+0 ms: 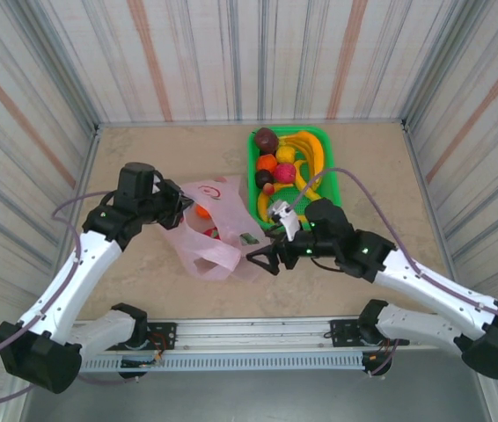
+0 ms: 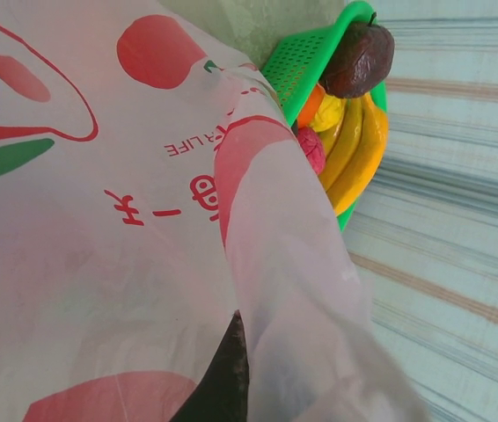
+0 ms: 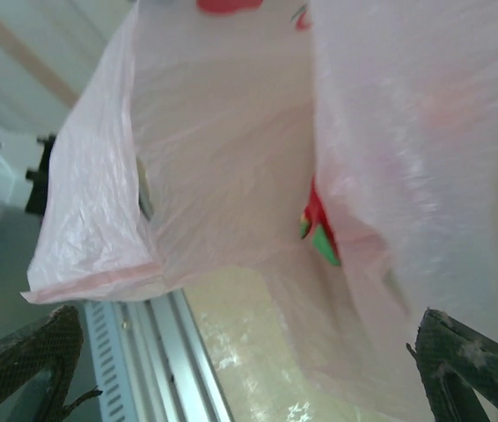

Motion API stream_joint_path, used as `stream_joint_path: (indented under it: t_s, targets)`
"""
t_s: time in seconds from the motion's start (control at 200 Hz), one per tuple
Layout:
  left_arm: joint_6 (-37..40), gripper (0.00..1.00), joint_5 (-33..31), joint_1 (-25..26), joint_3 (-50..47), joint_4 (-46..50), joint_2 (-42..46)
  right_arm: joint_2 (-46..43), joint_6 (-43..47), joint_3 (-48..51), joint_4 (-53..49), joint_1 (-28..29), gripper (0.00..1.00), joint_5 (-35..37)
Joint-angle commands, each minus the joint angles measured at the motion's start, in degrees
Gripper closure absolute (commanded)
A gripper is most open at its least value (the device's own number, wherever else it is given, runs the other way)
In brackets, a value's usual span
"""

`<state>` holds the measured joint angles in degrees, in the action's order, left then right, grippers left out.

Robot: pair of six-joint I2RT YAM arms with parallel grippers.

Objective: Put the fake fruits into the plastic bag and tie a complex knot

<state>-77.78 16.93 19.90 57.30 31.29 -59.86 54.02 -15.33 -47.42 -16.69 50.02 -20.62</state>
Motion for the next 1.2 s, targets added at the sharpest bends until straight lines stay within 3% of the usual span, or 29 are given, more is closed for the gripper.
stream_joint_path:
  t_s: [0.0,0.2,0.416,0.857,1.192]
  targets:
    - [0.56,1.00,-0.67,-1.22,-0.74,1.12,0.29,-2.45,-3.48,-2.59,-2.53,-4.70,0.01,0.70]
    - [2.94,1.00,-0.63,-4.34,-0.61,3.42,0.86,2.38,-4.64,-6.70,-6.23,-12.65,0.01,5.27]
    - [4.35,1.00,1.89,-7.24,-0.95,2.65,0.69,15.47,-1.65,-13.03,-7.57,-18.44,0.01,10.17]
    - [7.20,0.99,5.83,-7.33,0.97,1.47,-1.77,45.32,27.47,-32.15,-8.71,-27.46,0.09,16.84]
    - [6.66,1.00,6.00,-7.24,0.50,1.49,-1.36,62.34,39.40,-48.37,-16.69,-28.39,0.09,18.37]
